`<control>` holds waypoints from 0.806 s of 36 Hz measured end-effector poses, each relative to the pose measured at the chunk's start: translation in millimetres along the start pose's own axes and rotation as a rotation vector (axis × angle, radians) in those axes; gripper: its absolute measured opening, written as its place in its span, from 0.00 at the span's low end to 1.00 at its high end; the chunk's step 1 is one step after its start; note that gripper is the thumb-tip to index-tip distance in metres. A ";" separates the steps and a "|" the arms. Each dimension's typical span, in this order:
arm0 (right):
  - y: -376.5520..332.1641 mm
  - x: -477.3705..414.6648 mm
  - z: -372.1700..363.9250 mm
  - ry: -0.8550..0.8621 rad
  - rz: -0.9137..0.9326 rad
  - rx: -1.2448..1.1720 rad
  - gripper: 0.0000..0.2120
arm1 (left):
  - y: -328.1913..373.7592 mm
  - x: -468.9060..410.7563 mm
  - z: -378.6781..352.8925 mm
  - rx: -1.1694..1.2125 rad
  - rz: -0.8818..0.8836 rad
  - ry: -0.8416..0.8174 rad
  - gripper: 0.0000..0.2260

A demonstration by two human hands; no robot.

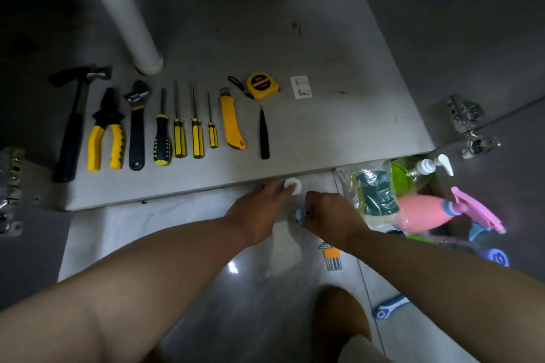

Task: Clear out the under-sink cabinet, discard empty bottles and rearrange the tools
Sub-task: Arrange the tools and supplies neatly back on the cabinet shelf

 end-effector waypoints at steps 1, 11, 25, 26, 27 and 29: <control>-2.2 3.3 9.4 -0.004 0.015 -0.004 0.08 | 3.5 -3.7 -0.6 -0.033 -0.018 0.015 0.40; -13.6 -14.7 107.6 0.295 0.134 -0.265 0.09 | 28.0 -31.5 2.4 -0.303 -0.062 0.129 0.18; -17.5 -142.8 138.1 0.431 -0.020 -0.147 0.04 | -14.3 -8.0 0.6 -0.091 0.003 -0.057 0.11; -17.3 -146.9 137.0 0.431 -0.033 -0.140 0.04 | -16.3 -4.6 2.0 -0.035 0.011 -0.061 0.10; -17.2 -150.2 135.7 0.430 -0.043 -0.137 0.05 | -18.0 -1.1 4.0 0.025 0.022 -0.056 0.08; -16.3 -153.4 134.1 0.430 -0.060 -0.143 0.07 | -18.1 6.1 8.9 0.150 0.037 -0.060 0.06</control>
Point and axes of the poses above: each hand's wrist, its own x-axis away from the middle knuckle, its own z-axis out of the back of the hand, y = z × x, the point moved 5 cm from there along -x, towards the middle knuckle, and after that the axes turned 13 degrees about z, right-handed, at the moved point
